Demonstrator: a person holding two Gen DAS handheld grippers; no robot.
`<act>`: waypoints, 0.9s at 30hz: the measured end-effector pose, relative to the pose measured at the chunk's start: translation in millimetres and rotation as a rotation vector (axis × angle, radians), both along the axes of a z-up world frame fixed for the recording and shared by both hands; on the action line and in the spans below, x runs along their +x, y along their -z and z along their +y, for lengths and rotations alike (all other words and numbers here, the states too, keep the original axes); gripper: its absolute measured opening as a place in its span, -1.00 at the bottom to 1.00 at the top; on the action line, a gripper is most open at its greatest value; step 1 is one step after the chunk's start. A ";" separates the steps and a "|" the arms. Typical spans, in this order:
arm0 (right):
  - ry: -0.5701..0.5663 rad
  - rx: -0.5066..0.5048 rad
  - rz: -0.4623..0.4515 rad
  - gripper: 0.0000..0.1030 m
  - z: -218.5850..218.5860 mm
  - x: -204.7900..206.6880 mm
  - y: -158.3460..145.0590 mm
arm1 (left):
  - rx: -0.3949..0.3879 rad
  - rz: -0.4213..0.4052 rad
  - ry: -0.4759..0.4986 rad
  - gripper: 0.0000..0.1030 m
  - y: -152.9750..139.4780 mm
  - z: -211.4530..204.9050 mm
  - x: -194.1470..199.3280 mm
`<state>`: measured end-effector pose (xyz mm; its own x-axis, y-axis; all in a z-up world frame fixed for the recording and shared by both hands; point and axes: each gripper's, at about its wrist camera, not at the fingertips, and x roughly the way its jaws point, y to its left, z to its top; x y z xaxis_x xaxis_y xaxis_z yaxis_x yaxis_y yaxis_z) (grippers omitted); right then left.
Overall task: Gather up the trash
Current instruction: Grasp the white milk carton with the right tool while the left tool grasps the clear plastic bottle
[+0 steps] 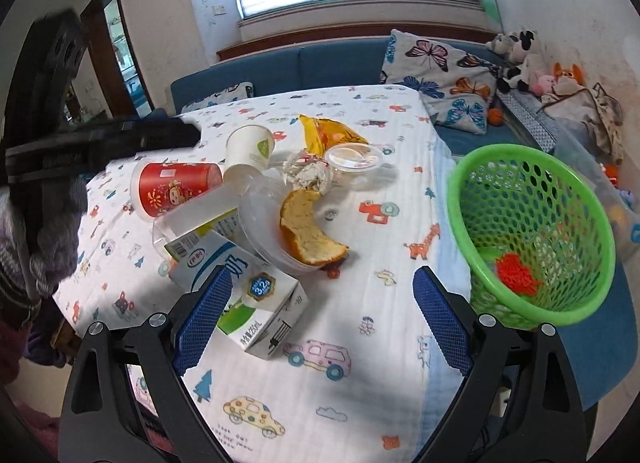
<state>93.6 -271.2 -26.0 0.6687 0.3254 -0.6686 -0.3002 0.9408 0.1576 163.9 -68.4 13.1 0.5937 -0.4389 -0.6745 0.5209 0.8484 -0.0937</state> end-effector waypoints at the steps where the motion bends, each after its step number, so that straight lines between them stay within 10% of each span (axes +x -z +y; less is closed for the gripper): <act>1: 0.001 -0.003 0.001 0.77 0.9 0.4 0.0 | 0.004 0.003 0.001 0.27 3.2 1.1 -1.1; 18: -0.379 0.006 0.086 0.77 61.4 2.2 6.0 | -0.033 0.017 -0.116 0.30 15.5 61.3 -19.9; 27: -0.621 -0.159 0.093 0.76 112.9 16.8 17.1 | -0.042 0.040 -0.159 0.30 26.4 85.5 -30.8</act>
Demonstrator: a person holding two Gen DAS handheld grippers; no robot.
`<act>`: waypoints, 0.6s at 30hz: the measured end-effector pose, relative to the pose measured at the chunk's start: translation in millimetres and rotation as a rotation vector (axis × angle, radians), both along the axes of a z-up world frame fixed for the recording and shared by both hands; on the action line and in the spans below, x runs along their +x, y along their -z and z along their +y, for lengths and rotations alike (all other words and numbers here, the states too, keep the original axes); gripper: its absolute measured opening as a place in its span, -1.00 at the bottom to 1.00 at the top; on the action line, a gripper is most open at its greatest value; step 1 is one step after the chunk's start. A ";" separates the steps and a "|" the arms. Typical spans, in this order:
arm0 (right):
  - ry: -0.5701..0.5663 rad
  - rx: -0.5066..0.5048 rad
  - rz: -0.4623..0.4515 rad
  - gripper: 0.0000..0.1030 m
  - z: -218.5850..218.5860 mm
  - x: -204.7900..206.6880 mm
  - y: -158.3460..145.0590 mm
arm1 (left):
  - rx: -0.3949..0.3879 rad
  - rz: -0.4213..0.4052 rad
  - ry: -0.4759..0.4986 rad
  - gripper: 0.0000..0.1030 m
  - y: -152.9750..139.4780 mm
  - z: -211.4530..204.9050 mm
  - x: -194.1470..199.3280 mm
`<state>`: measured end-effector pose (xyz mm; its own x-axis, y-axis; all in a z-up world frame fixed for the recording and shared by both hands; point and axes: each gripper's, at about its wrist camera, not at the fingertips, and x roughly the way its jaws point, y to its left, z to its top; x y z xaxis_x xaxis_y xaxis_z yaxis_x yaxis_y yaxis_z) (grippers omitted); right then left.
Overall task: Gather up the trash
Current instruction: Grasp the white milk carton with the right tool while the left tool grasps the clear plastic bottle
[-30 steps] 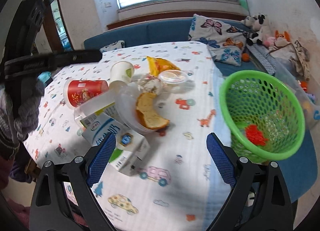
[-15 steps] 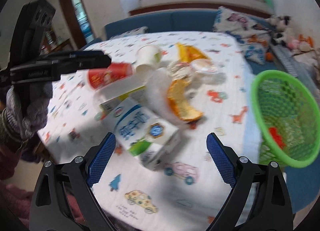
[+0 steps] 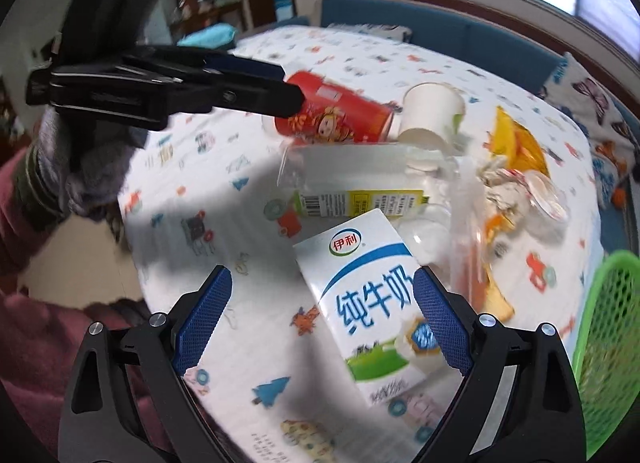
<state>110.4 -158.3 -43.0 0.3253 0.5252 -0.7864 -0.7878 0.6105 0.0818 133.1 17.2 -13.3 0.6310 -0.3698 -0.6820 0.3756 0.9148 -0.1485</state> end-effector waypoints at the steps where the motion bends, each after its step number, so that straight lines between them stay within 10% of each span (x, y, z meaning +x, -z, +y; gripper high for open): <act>1: -0.007 -0.016 -0.004 0.76 1.9 3.6 2.3 | 0.000 0.003 0.002 0.30 0.9 1.1 -1.1; 18: -0.121 -0.186 0.033 0.69 9.5 24.1 33.9 | 0.043 0.067 0.137 0.30 25.0 -20.5 14.8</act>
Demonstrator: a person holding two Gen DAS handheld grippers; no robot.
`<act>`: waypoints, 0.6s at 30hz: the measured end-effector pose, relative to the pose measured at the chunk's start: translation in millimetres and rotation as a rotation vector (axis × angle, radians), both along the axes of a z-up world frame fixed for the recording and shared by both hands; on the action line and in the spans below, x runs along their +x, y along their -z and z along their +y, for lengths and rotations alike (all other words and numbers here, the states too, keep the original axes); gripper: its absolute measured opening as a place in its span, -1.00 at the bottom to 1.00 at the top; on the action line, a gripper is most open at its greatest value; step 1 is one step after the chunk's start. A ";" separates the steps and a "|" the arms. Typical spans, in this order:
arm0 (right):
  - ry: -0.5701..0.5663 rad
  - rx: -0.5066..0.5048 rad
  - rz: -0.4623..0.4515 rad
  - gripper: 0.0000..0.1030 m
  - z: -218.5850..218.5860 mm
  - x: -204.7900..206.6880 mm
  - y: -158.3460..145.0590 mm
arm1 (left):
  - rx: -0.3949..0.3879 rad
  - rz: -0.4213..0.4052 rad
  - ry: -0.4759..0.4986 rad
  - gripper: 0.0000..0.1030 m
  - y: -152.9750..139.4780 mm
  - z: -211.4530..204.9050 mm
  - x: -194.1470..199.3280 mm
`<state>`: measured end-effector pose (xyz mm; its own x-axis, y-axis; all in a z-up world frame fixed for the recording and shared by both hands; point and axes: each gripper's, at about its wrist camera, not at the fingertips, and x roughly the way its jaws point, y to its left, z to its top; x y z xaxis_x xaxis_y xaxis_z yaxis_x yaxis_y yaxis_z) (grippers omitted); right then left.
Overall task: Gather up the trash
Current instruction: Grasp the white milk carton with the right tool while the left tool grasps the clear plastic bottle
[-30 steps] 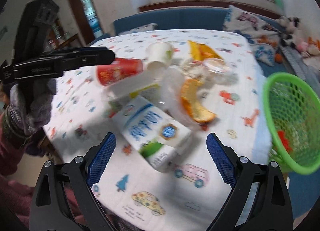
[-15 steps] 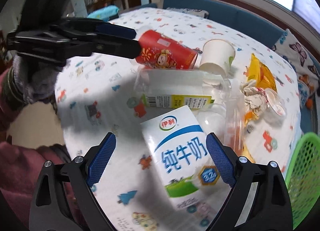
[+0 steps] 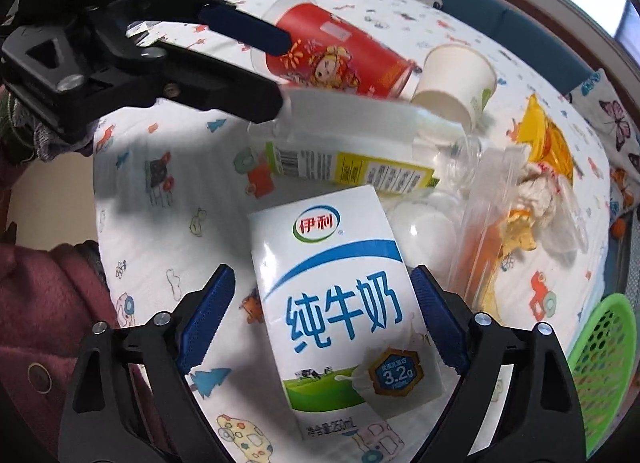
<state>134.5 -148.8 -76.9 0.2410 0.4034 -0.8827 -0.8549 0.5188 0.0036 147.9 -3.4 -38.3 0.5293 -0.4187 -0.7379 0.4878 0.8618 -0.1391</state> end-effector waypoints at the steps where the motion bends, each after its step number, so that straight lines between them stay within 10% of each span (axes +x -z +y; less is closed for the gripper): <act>1: 0.002 0.001 0.007 0.62 -1.1 1.1 1.2 | 0.002 0.005 0.013 0.30 1.3 -2.2 3.4; 4: 0.021 0.013 0.046 0.31 -4.7 4.4 4.1 | 0.023 0.020 0.029 0.30 6.3 -9.1 15.0; 18: 0.061 0.045 0.058 0.31 -14.0 -21.1 3.7 | 0.114 0.070 0.095 0.30 25.7 -38.8 48.9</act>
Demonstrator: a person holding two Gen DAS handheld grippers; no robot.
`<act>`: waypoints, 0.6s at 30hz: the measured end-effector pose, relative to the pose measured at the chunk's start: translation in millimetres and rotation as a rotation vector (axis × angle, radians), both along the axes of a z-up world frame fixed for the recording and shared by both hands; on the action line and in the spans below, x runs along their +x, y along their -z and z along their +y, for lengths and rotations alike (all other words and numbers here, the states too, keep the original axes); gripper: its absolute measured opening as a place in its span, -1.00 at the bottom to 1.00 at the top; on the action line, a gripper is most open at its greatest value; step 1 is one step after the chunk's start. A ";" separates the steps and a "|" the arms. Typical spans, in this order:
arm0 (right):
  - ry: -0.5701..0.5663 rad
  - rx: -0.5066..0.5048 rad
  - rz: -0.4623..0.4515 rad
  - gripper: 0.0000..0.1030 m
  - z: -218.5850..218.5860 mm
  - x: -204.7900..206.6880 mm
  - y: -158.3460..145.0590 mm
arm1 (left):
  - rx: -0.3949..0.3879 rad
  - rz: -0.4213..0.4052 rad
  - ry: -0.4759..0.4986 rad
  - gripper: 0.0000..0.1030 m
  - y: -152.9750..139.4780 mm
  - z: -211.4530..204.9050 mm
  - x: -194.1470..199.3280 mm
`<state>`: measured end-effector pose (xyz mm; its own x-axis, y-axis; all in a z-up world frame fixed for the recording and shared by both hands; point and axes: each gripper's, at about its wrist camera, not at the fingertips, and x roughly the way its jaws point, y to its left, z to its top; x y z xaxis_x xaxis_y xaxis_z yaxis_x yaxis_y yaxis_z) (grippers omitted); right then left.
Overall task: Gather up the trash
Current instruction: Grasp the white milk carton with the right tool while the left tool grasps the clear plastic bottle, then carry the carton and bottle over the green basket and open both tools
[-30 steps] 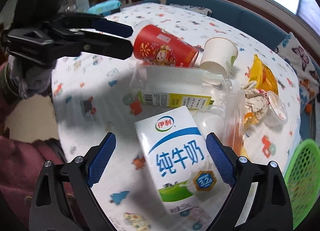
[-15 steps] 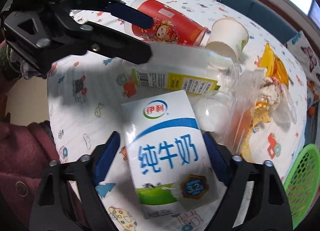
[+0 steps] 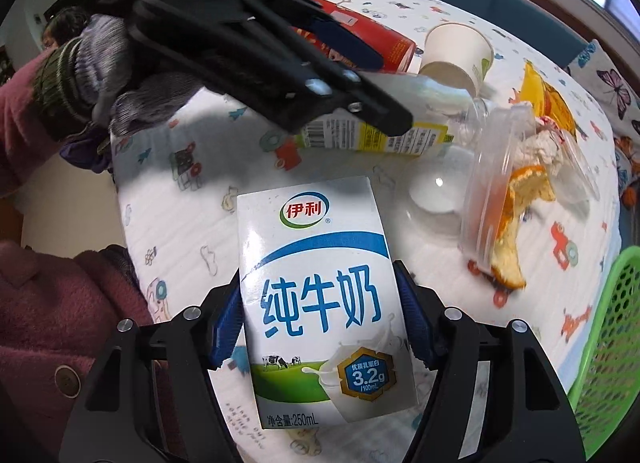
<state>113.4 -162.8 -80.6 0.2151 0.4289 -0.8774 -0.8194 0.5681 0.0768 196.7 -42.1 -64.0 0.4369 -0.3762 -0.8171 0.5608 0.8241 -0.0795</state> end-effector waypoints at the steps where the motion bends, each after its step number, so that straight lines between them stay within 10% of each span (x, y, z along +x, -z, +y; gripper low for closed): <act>1: 0.006 -0.002 0.001 0.31 -1.1 -0.7 0.9 | 0.010 0.003 0.003 0.30 1.9 -2.0 2.4; 18: 0.052 0.030 -0.012 0.28 -4.9 -20.2 2.6 | 0.089 0.001 0.037 0.04 20.7 -18.8 19.2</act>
<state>93.2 -167.7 -83.2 0.2482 0.4428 -0.8616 -0.7899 0.6074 0.0846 215.9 -60.9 -84.6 0.4232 -0.3177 -0.8485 0.5908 0.8068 -0.0073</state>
